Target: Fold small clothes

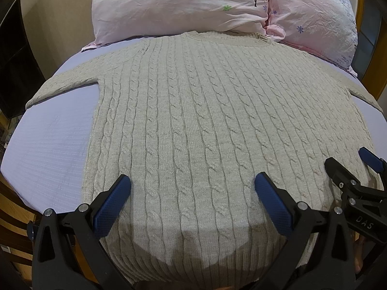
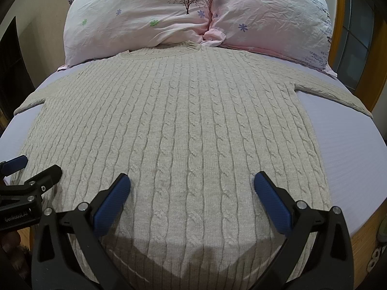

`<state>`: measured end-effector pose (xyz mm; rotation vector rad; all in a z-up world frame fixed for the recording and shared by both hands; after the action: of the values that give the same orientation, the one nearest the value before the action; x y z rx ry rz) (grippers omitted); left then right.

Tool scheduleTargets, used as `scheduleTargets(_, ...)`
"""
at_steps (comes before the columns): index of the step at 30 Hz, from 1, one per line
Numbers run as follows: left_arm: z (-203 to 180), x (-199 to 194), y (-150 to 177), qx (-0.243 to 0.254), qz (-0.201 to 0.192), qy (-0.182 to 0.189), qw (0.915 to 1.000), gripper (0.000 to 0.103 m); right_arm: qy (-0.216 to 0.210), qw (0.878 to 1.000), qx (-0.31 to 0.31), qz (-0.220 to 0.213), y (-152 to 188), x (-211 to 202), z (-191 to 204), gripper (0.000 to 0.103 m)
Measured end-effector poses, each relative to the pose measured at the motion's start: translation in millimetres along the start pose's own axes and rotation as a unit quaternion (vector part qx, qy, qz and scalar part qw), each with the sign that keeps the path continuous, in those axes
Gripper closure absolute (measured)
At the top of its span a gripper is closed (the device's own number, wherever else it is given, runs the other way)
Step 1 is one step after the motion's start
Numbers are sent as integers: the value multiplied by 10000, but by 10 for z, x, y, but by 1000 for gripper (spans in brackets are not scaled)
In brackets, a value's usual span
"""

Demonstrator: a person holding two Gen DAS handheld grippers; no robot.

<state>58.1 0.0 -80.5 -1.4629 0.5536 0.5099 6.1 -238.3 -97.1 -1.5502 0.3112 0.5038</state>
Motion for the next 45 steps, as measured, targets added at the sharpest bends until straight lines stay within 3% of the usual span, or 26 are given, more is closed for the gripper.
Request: scheduleTargets(45, 0, -1, -9, 5, -38, -3, 10000, 1, 2, 10000, -7, -20, -1, -15, 30, 2)
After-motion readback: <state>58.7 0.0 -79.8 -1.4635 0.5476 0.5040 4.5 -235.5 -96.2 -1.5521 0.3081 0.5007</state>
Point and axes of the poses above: each gripper's, at about its wrist camera, not at the fingertips, and x roughly the way its jaws point, z to its left, y to its underside, the point moved 10 cm from there along x, roughly the way its jaws point, and after that the axes turned 15 degrees about -z, right-handed, at the moved point
